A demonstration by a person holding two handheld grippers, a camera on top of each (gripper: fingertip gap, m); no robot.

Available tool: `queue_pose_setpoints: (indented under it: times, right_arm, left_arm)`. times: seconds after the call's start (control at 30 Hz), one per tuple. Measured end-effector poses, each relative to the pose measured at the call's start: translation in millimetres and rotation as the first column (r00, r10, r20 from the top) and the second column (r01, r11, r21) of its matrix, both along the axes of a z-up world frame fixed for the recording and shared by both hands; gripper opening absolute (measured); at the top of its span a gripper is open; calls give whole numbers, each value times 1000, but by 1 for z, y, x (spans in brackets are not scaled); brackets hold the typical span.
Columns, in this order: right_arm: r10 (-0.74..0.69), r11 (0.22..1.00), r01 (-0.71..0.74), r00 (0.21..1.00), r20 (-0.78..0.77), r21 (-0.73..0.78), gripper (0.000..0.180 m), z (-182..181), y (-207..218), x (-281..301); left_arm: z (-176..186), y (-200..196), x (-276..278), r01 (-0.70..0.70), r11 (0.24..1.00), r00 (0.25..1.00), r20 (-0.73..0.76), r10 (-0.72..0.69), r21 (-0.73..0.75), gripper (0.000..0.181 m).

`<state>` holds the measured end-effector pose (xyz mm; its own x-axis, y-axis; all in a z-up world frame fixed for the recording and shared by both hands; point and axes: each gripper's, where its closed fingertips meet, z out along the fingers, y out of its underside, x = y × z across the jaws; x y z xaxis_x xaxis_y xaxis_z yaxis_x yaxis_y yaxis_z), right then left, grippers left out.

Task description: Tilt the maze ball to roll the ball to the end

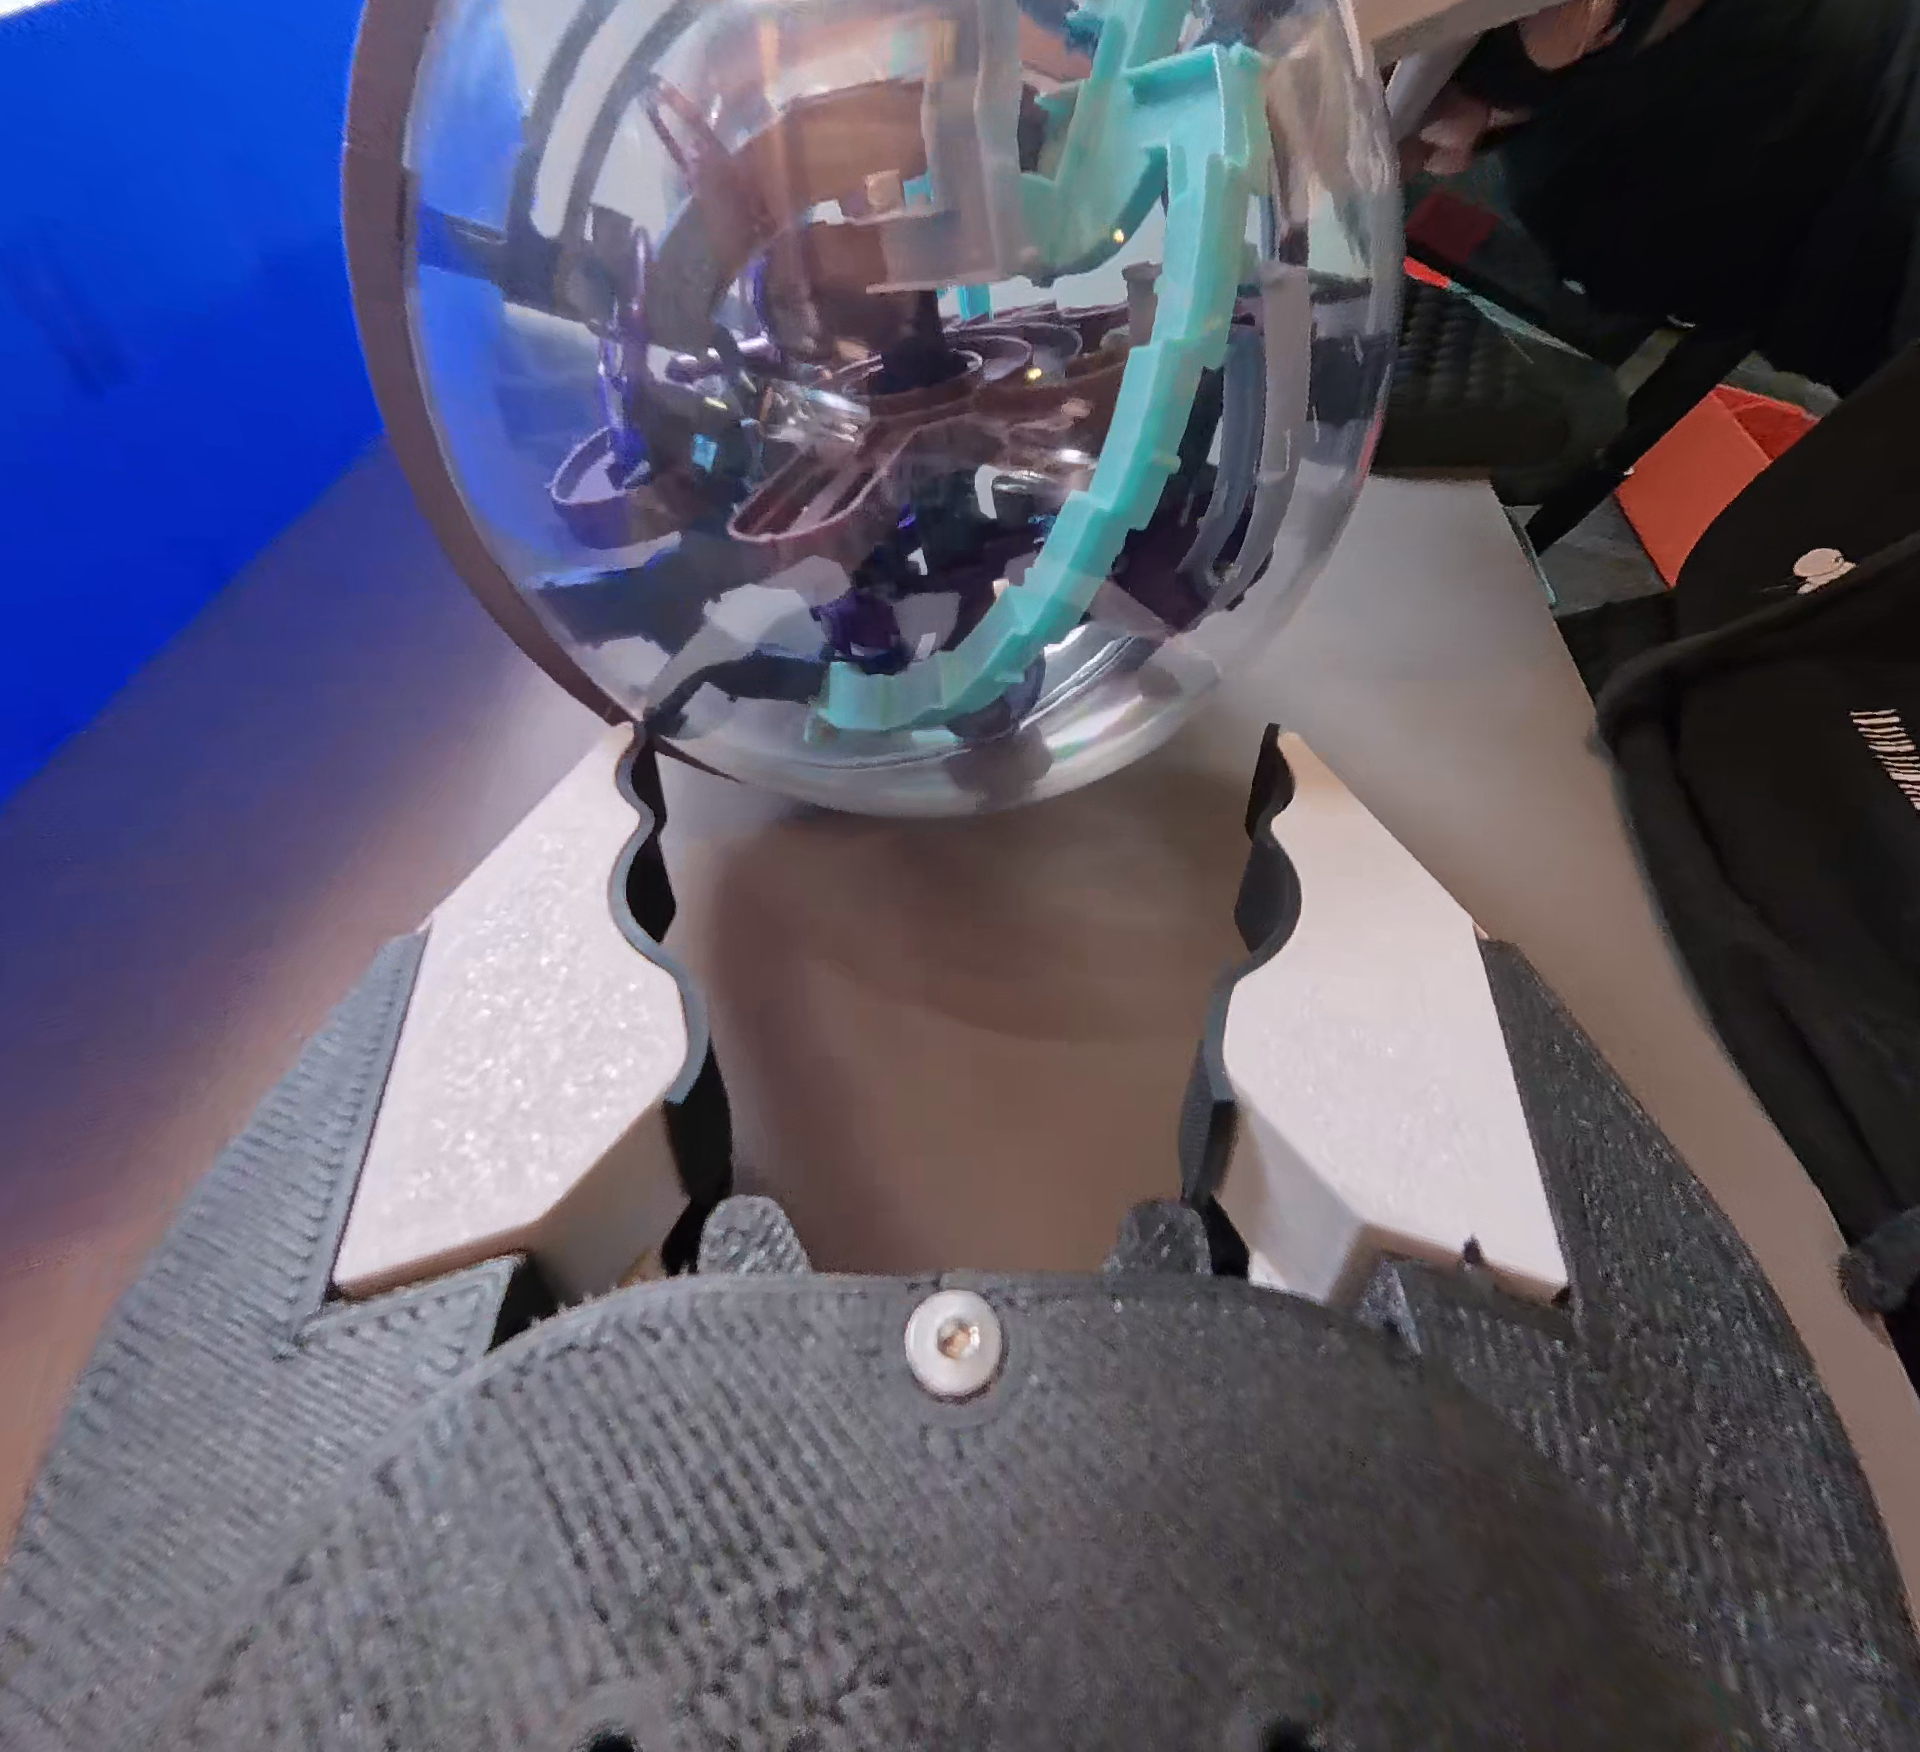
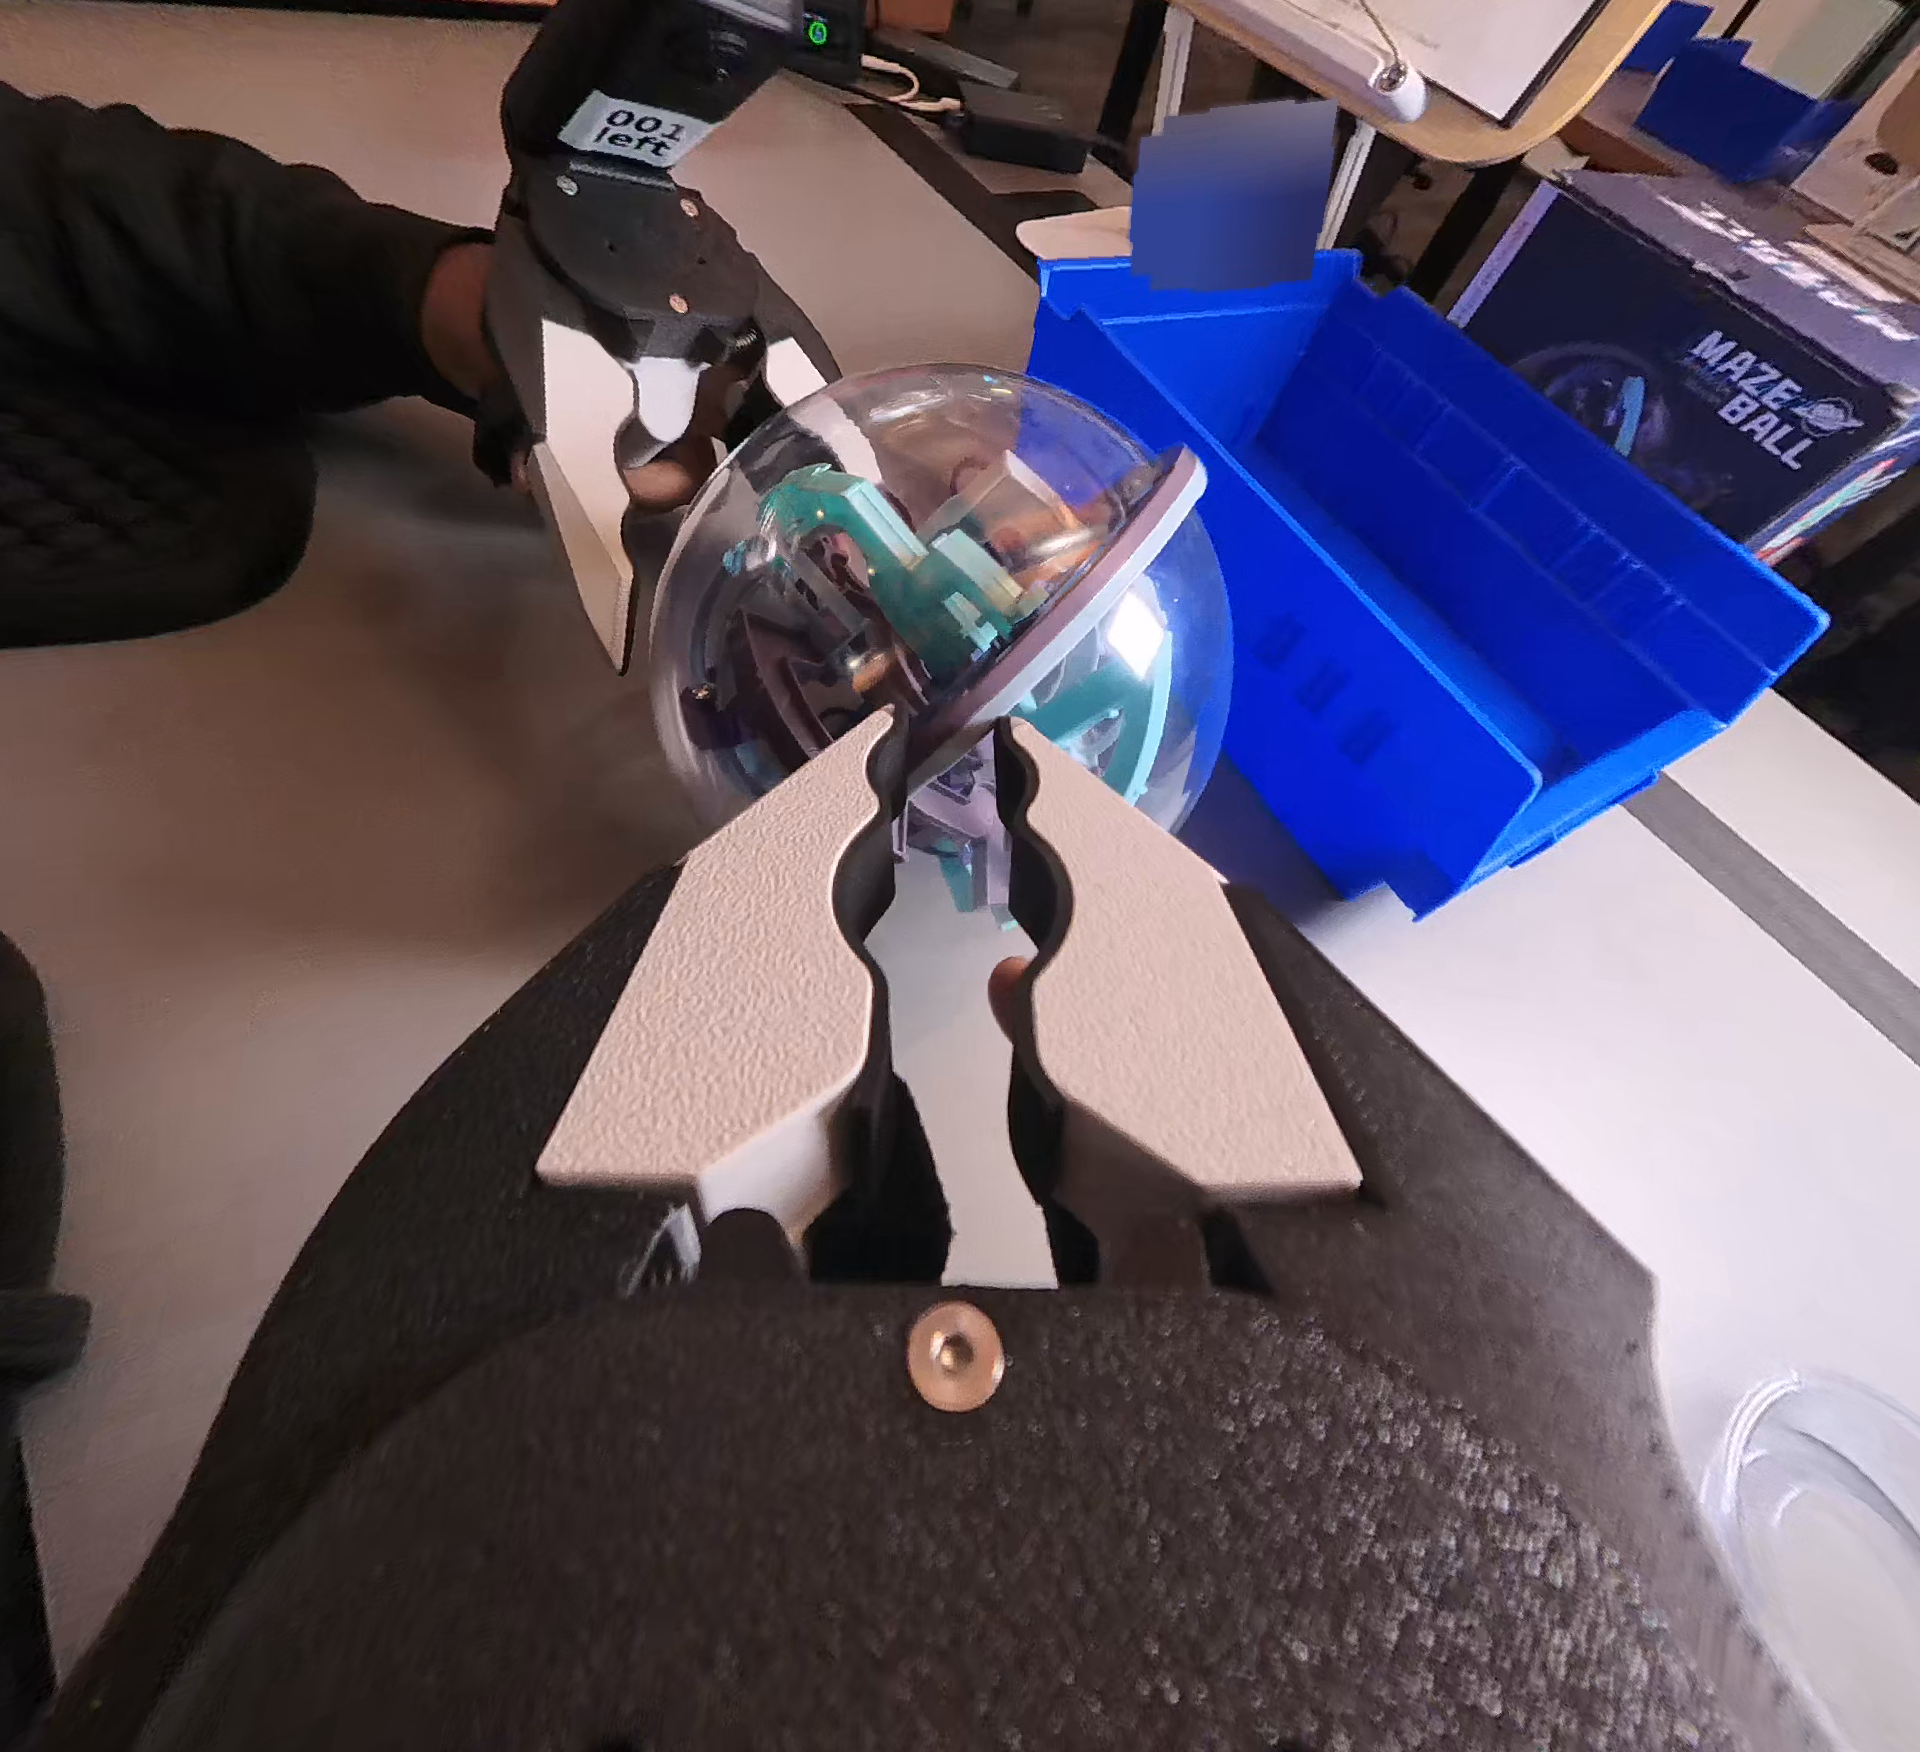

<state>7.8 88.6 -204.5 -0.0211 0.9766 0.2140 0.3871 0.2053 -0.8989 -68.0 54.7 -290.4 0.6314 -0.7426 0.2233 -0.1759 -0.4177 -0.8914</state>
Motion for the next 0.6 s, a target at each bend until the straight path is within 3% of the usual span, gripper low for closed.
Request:
queue_pose_setpoints:
  times: [0.23, 0.47, 0.6]
  right_arm:
    - [76, 996, -80, 990, 116, 30, 12, 4, -5, 0]
    - [144, 981, -167, 968, 205, 98, 11, 8, -13, -6]
    - [167, 969, -204, 956, 243, 138, 11, 10, -20, -12]
  left_arm:
    - [6, -10, -7, 61, 998, 998, -3, -61, -19, 115]
    - [79, 5, -33, 53, 989, 996, 57, -61, 137, 103]
    - [100, 18, -28, 108, 979, 994, -8, -108, 173, 92]
